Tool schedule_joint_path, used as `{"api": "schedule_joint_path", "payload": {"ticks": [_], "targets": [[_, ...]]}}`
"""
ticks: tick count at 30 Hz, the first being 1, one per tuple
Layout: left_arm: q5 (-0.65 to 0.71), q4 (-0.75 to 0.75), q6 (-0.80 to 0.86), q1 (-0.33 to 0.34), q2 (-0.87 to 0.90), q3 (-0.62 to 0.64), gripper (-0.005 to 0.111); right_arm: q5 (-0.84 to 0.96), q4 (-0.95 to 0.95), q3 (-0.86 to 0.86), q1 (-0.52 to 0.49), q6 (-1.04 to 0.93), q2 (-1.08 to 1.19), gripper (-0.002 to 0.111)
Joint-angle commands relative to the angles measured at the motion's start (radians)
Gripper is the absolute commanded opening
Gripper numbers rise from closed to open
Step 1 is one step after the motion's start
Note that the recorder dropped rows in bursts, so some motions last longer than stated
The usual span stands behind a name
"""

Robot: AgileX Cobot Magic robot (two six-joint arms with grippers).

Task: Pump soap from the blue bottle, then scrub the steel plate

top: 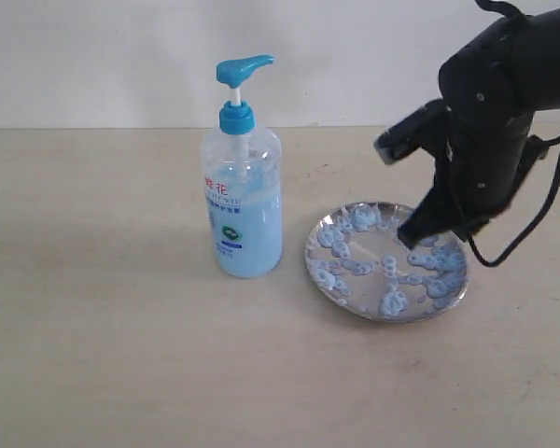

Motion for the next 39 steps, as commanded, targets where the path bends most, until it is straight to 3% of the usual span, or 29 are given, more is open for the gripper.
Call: {"api": "schedule_joint_path", "payload": {"ticks": [1,3,4,5,7,8,9,10,11,12,13,15,16,18,19,20,22,24,27,29,32,33,35,37,39], "targets": [[-0.023,0.001,-0.006,-0.009,-0.001,0.004,0.004,-0.255,0.312,-0.039,0.014,-0.125,0.056,0.000],[-0.030,0.001,-0.006,-0.009,-0.001,0.004,0.004,-0.147,0.494,-0.041,0.040,-0.361,0.078,0.000],[-0.032,0.001,-0.006,-0.009,-0.001,0.004,0.004,0.066,0.498,-0.039,0.057,-0.566,0.095,0.000],[-0.033,0.001,-0.006,-0.009,-0.001,0.004,0.004,0.138,0.463,-0.039,0.057,-0.556,0.095,0.000],[-0.033,0.001,-0.006,-0.009,-0.003,0.004,0.004,0.098,0.162,-0.036,0.022,-0.222,0.096,0.000],[-0.033,0.001,-0.006,-0.009,-0.003,0.004,0.004,-0.038,-0.010,-0.045,-0.016,0.056,0.095,0.000],[-0.033,0.001,-0.006,-0.009,-0.003,0.004,0.004,-0.118,-0.022,-0.052,-0.028,0.120,0.095,0.000],[-0.033,0.001,-0.006,-0.009,-0.003,0.004,0.004,-0.343,0.056,-0.061,-0.037,0.135,0.097,0.000],[-0.033,0.001,-0.006,-0.009,-0.003,0.004,0.004,-0.427,0.115,-0.061,-0.030,0.098,0.097,0.000],[-0.033,0.001,-0.006,-0.009,-0.003,0.004,0.004,-0.430,0.262,-0.061,0.002,-0.100,0.097,0.000],[-0.033,0.001,-0.006,-0.009,-0.003,0.004,0.004,-0.292,0.327,-0.061,0.030,-0.314,0.095,0.000],[-0.033,0.001,-0.006,-0.009,-0.003,0.004,0.004,0.037,0.281,-0.059,0.045,-0.494,0.105,0.000],[-0.033,0.001,-0.006,-0.009,-0.003,0.004,0.004,0.089,0.199,-0.059,0.032,-0.418,0.115,0.000],[-0.036,0.001,-0.006,-0.009,-0.003,0.004,0.004,-0.031,-0.058,-0.065,-0.019,-0.029,0.121,0.000],[-0.036,0.001,-0.006,-0.009,-0.003,0.004,0.004,-0.167,-0.083,-0.085,-0.036,0.211,0.121,0.000],[-0.036,0.001,-0.006,-0.009,-0.003,0.004,0.004,-0.251,-0.034,-0.101,-0.037,0.263,0.121,0.000],[-0.036,0.001,-0.006,-0.009,-0.003,0.004,0.004,-0.311,0.124,-0.110,0.001,0.049,0.121,0.000],[-0.036,0.001,-0.006,-0.009,-0.003,0.004,0.004,-0.148,0.211,-0.108,0.042,-0.263,0.121,0.000],[-0.036,0.001,-0.006,-0.009,-0.003,0.004,0.004,0.125,0.179,-0.082,0.062,-0.450,0.121,0.000],[-0.036,0.001,-0.006,-0.009,-0.003,0.004,0.004,0.113,0.067,-0.071,0.046,-0.374,0.121,0.000],[-0.036,0.001,-0.006,-0.009,-0.003,0.004,0.004,-0.114,-0.132,-0.075,0.013,-0.017,0.121,0.000],[-0.036,0.001,-0.006,-0.009,-0.003,0.004,0.004,-0.221,-0.133,-0.083,0.011,0.162,0.121,0.000],[-0.036,0.001,-0.006,-0.009,-0.003,0.004,0.004,-0.403,-0.020,-0.085,0.020,0.253,0.121,0.000],[-0.036,0.001,-0.006,-0.009,-0.003,0.004,0.004,-0.379,0.110,-0.085,0.060,0.028,0.121,0.000],[-0.036,0.001,-0.006,-0.009,-0.003,0.004,0.004,-0.202,0.146,-0.083,0.097,-0.243,0.121,0.000]]}}
